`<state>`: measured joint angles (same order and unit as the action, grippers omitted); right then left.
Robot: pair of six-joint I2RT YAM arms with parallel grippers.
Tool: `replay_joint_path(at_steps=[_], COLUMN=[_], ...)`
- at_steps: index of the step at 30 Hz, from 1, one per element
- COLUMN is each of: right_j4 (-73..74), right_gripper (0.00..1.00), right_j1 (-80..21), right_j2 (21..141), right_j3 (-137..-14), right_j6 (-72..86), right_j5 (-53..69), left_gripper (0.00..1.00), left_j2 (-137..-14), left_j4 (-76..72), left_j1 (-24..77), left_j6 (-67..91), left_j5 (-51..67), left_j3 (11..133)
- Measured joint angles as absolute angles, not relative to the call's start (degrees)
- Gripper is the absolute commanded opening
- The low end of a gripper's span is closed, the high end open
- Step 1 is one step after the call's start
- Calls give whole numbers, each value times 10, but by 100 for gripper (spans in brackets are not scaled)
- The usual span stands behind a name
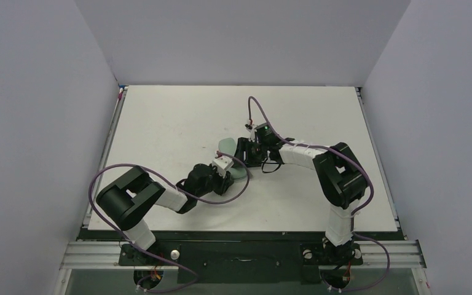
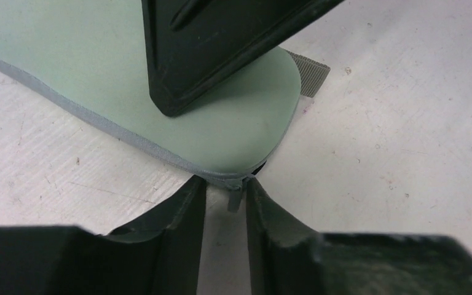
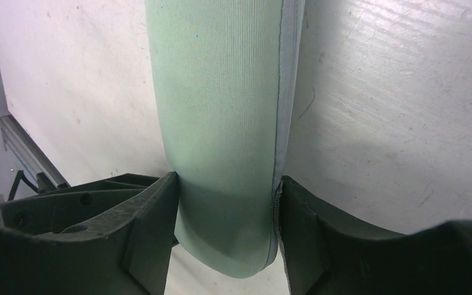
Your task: Open the umbrella
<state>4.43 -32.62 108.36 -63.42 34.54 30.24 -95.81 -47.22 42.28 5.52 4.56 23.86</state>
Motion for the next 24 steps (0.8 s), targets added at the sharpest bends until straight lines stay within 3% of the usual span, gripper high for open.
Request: replay_joint_path(at_steps=[1, 3, 24], right_j4=[47, 52, 103], right_gripper=[0, 0, 0], right_j1=[-327, -328, -321], right_j2=[1084, 1084, 1082], right_j3=[-636, -641, -660], right_j6=[343, 332, 195], right_j5=[300, 291, 320], left_gripper=[7, 1, 0], left_j2=[-957, -952, -955], left_j4=[-471, -466, -434], left_j1=[423, 423, 352], left_j6=[56, 55, 55], left_j5=[46, 49, 93], left_j3=[237, 234, 256])
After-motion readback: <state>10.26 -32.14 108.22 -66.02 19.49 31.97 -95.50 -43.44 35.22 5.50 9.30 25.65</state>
